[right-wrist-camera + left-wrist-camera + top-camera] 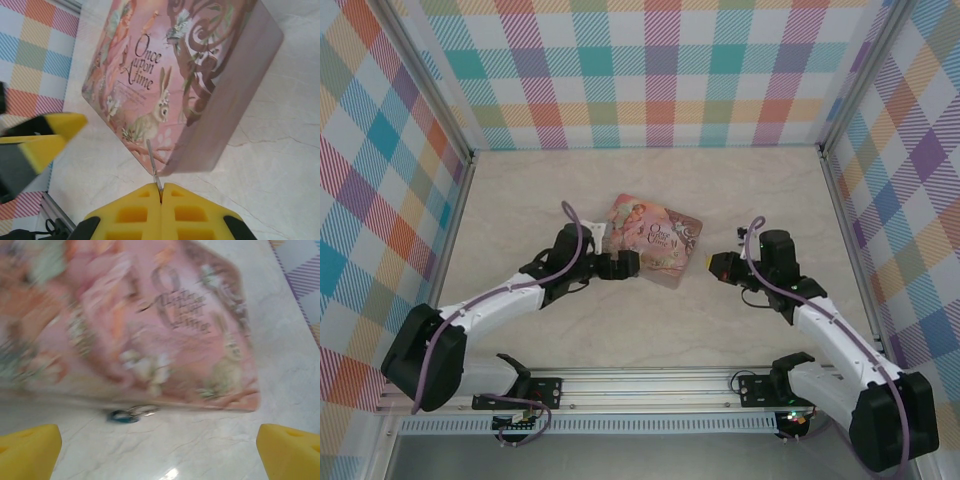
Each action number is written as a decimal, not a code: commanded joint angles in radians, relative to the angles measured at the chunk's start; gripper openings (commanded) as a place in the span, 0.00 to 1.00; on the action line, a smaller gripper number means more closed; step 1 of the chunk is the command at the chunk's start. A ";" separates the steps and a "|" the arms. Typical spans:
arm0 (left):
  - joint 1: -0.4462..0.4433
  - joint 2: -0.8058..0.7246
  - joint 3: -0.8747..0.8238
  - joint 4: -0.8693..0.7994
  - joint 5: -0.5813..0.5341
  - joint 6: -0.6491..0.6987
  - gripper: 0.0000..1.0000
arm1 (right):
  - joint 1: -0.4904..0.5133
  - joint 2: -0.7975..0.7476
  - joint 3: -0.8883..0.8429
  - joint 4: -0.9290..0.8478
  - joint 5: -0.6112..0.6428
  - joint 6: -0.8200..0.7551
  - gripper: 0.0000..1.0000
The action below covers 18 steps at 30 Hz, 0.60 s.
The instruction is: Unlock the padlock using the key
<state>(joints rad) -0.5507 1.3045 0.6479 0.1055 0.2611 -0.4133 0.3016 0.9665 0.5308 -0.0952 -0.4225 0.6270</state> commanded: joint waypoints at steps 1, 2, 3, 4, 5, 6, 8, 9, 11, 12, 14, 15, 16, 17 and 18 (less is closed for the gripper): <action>0.042 0.028 -0.056 0.290 0.149 -0.092 1.00 | 0.003 0.047 -0.007 0.171 -0.063 0.060 0.05; 0.044 0.042 -0.065 0.318 0.162 -0.089 1.00 | 0.008 0.069 -0.006 0.208 -0.068 0.073 0.05; 0.045 0.054 -0.072 0.343 0.172 -0.088 1.00 | 0.015 0.091 -0.005 0.240 -0.069 0.082 0.04; 0.046 0.070 -0.078 0.364 0.179 -0.090 1.00 | 0.022 0.116 -0.002 0.276 -0.069 0.093 0.04; 0.046 0.084 -0.084 0.388 0.186 -0.089 1.00 | 0.030 0.143 0.005 0.309 -0.069 0.101 0.04; 0.046 0.098 -0.090 0.408 0.192 -0.089 1.00 | 0.037 0.167 0.011 0.333 -0.069 0.106 0.04; 0.047 0.130 -0.097 0.440 0.197 -0.092 1.00 | 0.057 0.228 0.033 0.376 -0.070 0.108 0.04; 0.048 0.145 -0.099 0.455 0.198 -0.095 1.00 | 0.065 0.253 0.041 0.393 -0.071 0.109 0.04; 0.046 0.173 -0.108 0.490 0.199 -0.104 1.00 | 0.081 0.305 0.059 0.430 -0.071 0.113 0.04; 0.047 0.188 -0.111 0.506 0.199 -0.107 1.00 | 0.088 0.327 0.068 0.446 -0.071 0.115 0.04; 0.047 0.217 -0.111 0.527 0.202 -0.112 1.00 | 0.100 0.376 0.088 0.478 -0.071 0.111 0.04; 0.046 0.228 -0.111 0.536 0.204 -0.115 1.00 | 0.104 0.394 0.096 0.486 -0.070 0.107 0.04; 0.046 0.240 -0.110 0.543 0.205 -0.120 1.00 | 0.110 0.416 0.107 0.494 -0.071 0.100 0.04; 0.046 0.250 -0.111 0.550 0.207 -0.122 1.00 | 0.115 0.436 0.115 0.498 -0.070 0.092 0.04; 0.046 0.260 -0.111 0.557 0.207 -0.126 1.00 | 0.118 0.456 0.126 0.500 -0.070 0.087 0.04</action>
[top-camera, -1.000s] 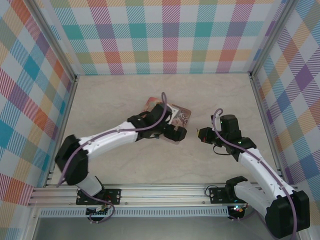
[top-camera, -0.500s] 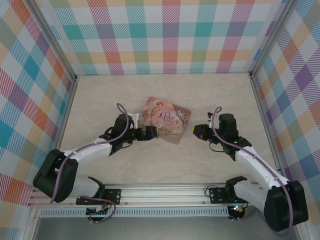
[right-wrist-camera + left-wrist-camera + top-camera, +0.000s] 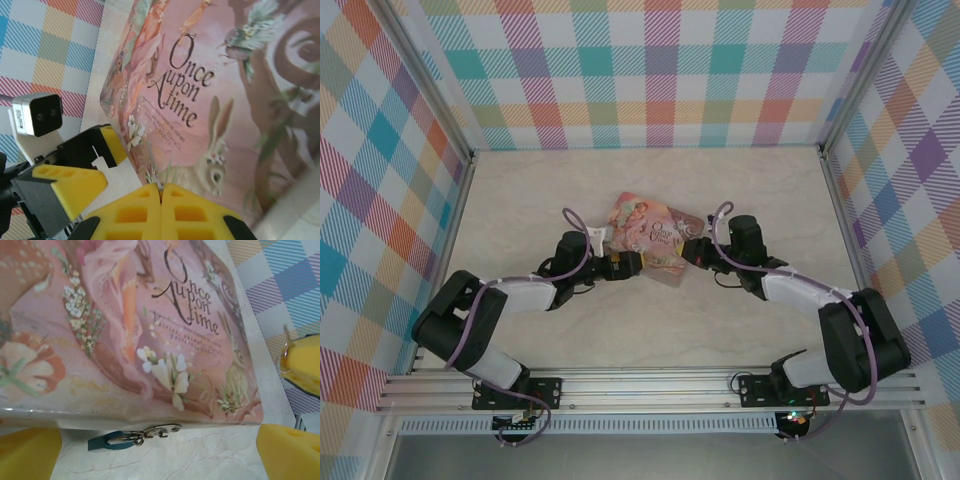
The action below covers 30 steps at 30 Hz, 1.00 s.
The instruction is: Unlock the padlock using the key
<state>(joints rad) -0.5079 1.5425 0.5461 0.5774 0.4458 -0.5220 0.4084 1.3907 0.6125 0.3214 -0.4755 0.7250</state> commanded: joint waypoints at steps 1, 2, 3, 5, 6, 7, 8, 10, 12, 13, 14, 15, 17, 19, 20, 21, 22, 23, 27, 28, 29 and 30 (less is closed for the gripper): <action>0.003 0.028 -0.009 0.087 0.021 -0.018 0.99 | 0.014 0.053 0.051 0.089 -0.015 -0.015 0.04; 0.003 0.034 -0.009 0.089 0.021 -0.018 0.99 | 0.013 0.070 0.057 0.093 -0.015 -0.016 0.04; 0.003 0.041 -0.009 0.092 0.021 -0.019 0.99 | 0.015 0.086 0.060 0.098 -0.012 -0.016 0.04; 0.003 0.053 -0.009 0.097 0.022 -0.023 0.99 | 0.015 0.113 0.067 0.108 -0.008 -0.019 0.04; 0.002 0.062 -0.010 0.104 0.026 -0.025 0.99 | 0.015 0.125 0.071 0.106 -0.005 -0.022 0.04; 0.002 0.071 -0.008 0.110 0.030 -0.030 0.99 | 0.016 0.134 0.074 0.103 -0.005 -0.025 0.04; -0.001 0.080 -0.006 0.116 0.034 -0.032 0.99 | 0.017 0.141 0.076 0.095 -0.002 -0.027 0.04; -0.010 0.099 -0.003 0.129 0.040 -0.036 0.98 | 0.017 0.146 0.076 0.075 0.009 -0.035 0.04; -0.021 0.120 0.000 0.142 0.042 -0.036 0.98 | 0.017 0.148 0.075 0.053 0.021 -0.044 0.04; -0.026 0.130 0.001 0.146 0.042 -0.036 0.98 | 0.018 0.148 0.075 0.038 0.027 -0.048 0.04; -0.030 0.139 0.003 0.152 0.041 -0.037 0.97 | 0.017 0.149 0.076 0.024 0.031 -0.050 0.04; -0.035 0.148 0.005 0.162 0.041 -0.038 0.96 | 0.017 0.149 0.076 0.013 0.033 -0.055 0.04; -0.041 0.166 0.003 0.190 0.034 -0.047 0.95 | 0.018 0.151 0.074 -0.003 0.039 -0.056 0.04; -0.045 0.186 0.005 0.217 0.034 -0.054 0.94 | 0.020 0.151 0.071 -0.007 0.040 -0.060 0.04; -0.048 0.197 0.008 0.230 0.038 -0.061 0.93 | 0.020 0.152 0.070 -0.007 0.042 -0.059 0.04; -0.051 0.208 0.010 0.239 0.042 -0.066 0.93 | 0.021 0.153 0.068 -0.007 0.042 -0.060 0.04; -0.054 0.215 0.014 0.249 0.046 -0.071 0.92 | 0.021 0.154 0.069 -0.007 0.041 -0.059 0.04; -0.058 0.224 0.019 0.256 0.051 -0.077 0.91 | 0.021 0.154 0.068 -0.007 0.041 -0.059 0.04; -0.071 0.232 0.031 0.272 0.059 -0.095 0.89 | 0.023 0.155 0.067 -0.007 0.041 -0.059 0.04; -0.076 0.230 0.031 0.272 0.058 -0.100 0.88 | 0.023 0.154 0.068 -0.007 0.040 -0.059 0.04; -0.079 0.225 0.033 0.272 0.059 -0.104 0.87 | 0.023 0.154 0.068 -0.006 0.040 -0.059 0.04; -0.084 0.222 0.034 0.273 0.058 -0.107 0.86 | 0.024 0.154 0.068 -0.007 0.040 -0.060 0.04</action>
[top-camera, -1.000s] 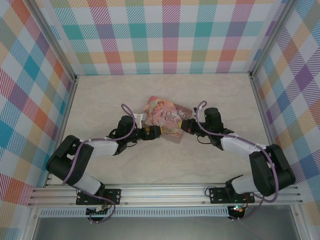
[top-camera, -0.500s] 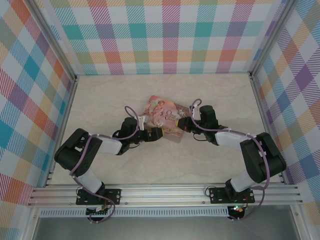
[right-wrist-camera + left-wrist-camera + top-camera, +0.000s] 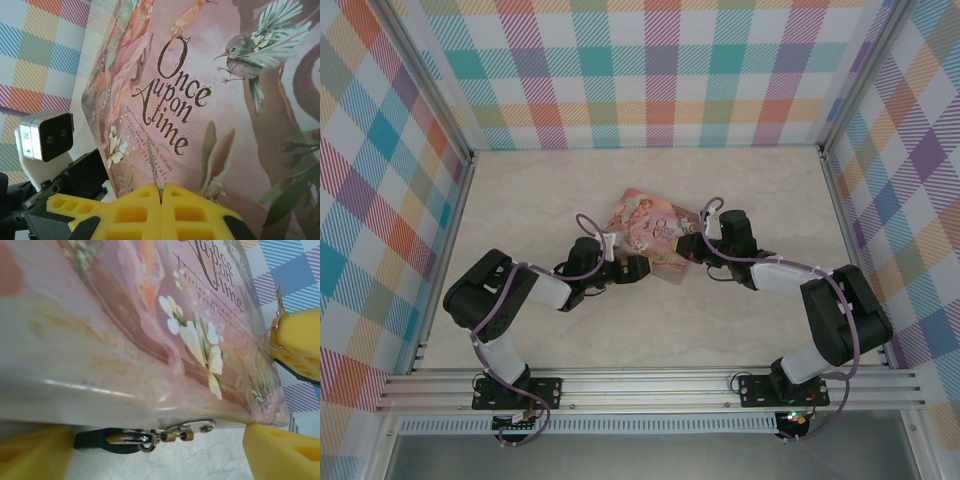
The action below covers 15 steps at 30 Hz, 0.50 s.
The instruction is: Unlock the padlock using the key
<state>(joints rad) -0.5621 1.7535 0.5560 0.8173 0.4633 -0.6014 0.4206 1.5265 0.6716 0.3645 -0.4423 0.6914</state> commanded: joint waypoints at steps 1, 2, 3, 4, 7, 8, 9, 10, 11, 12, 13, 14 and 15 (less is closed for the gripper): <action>-0.035 0.004 0.028 0.033 0.036 -0.033 0.86 | 0.012 0.018 0.009 -0.050 0.007 -0.028 0.04; -0.040 0.000 0.028 0.034 0.035 -0.041 0.85 | 0.012 0.018 0.008 -0.050 0.008 -0.028 0.04; -0.044 -0.005 0.030 0.037 0.033 -0.049 0.84 | 0.012 0.018 0.007 -0.049 0.007 -0.027 0.04; -0.051 -0.009 0.029 0.043 0.029 -0.057 0.84 | 0.013 0.018 0.007 -0.049 0.007 -0.026 0.04; -0.065 -0.021 0.025 0.062 0.008 -0.092 0.83 | 0.012 0.020 0.006 -0.047 0.006 -0.026 0.04; -0.069 -0.025 0.025 0.065 0.001 -0.099 0.81 | 0.014 0.020 0.006 -0.047 0.005 -0.025 0.04; -0.072 -0.025 0.028 0.065 -0.005 -0.103 0.79 | 0.014 0.020 0.004 -0.046 0.005 -0.024 0.04; -0.073 -0.024 0.031 0.065 -0.012 -0.105 0.78 | 0.014 0.020 0.004 -0.045 0.005 -0.023 0.04; -0.074 -0.023 0.031 0.066 -0.019 -0.110 0.76 | 0.014 0.020 0.006 -0.044 0.004 -0.024 0.04; -0.074 -0.020 0.033 0.069 -0.027 -0.114 0.75 | 0.014 0.020 0.005 -0.045 0.003 -0.024 0.04; -0.074 -0.018 0.034 0.073 -0.034 -0.117 0.74 | 0.014 0.020 0.006 -0.043 0.003 -0.024 0.04; -0.074 -0.018 0.032 0.082 -0.043 -0.124 0.72 | 0.015 0.021 0.008 -0.044 0.001 -0.024 0.04; -0.074 -0.017 0.029 0.090 -0.051 -0.130 0.70 | 0.015 0.021 0.009 -0.044 0.001 -0.024 0.04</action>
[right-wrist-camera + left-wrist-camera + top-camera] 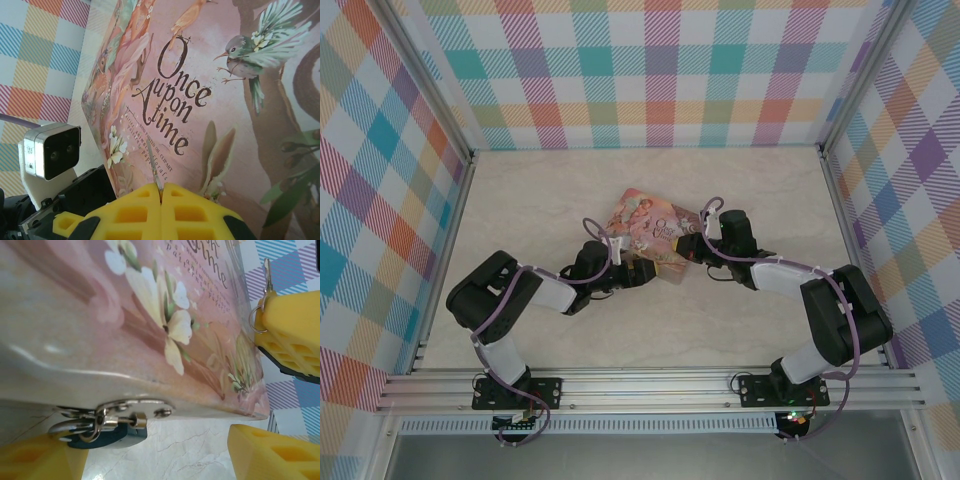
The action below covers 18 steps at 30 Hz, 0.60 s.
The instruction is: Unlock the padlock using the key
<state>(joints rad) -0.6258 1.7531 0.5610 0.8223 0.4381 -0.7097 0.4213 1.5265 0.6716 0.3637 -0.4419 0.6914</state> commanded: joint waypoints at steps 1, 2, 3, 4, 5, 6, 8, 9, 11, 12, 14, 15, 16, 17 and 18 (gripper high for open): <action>-0.011 -0.017 0.020 0.091 -0.033 -0.028 0.70 | 0.014 0.023 0.008 -0.042 0.000 -0.024 0.04; -0.011 -0.017 0.016 0.100 -0.042 -0.034 0.69 | 0.014 0.023 0.010 -0.043 0.000 -0.024 0.04; -0.011 -0.020 0.011 0.106 -0.048 -0.039 0.68 | 0.014 0.023 0.011 -0.042 -0.001 -0.024 0.04; -0.010 -0.023 0.006 0.111 -0.056 -0.044 0.68 | 0.014 0.024 0.010 -0.042 -0.001 -0.024 0.04; -0.011 -0.026 0.000 0.117 -0.065 -0.047 0.67 | 0.014 0.024 0.011 -0.042 -0.001 -0.024 0.04; -0.011 -0.031 -0.005 0.123 -0.070 -0.052 0.66 | 0.014 0.024 0.010 -0.041 -0.001 -0.024 0.04; -0.011 -0.036 -0.009 0.130 -0.074 -0.061 0.63 | 0.014 0.024 0.010 -0.042 -0.001 -0.024 0.04; -0.011 -0.039 -0.008 0.133 -0.073 -0.064 0.62 | 0.014 0.026 0.011 -0.041 -0.001 -0.024 0.04; -0.011 -0.042 -0.010 0.142 -0.079 -0.077 0.59 | 0.015 0.026 0.011 -0.041 -0.001 -0.024 0.04; -0.011 -0.043 -0.011 0.145 -0.083 -0.082 0.58 | 0.015 0.027 0.010 -0.040 0.000 -0.024 0.04; -0.011 -0.045 -0.011 0.147 -0.094 -0.088 0.57 | 0.014 0.027 0.012 -0.039 -0.002 -0.024 0.04; -0.011 -0.046 -0.010 0.147 -0.096 -0.088 0.57 | 0.014 0.027 0.012 -0.038 -0.001 -0.024 0.04; -0.011 -0.046 -0.010 0.147 -0.100 -0.089 0.56 | 0.015 0.027 0.012 -0.039 -0.001 -0.024 0.04; -0.011 -0.045 -0.009 0.147 -0.102 -0.092 0.54 | 0.014 0.027 0.013 -0.039 -0.002 -0.023 0.04; -0.011 -0.044 -0.009 0.147 -0.104 -0.093 0.52 | 0.014 0.027 0.013 -0.038 -0.001 -0.023 0.04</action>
<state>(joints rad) -0.6277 1.7493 0.5510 0.8680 0.3485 -0.7975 0.4271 1.5291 0.6754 0.3649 -0.4385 0.6910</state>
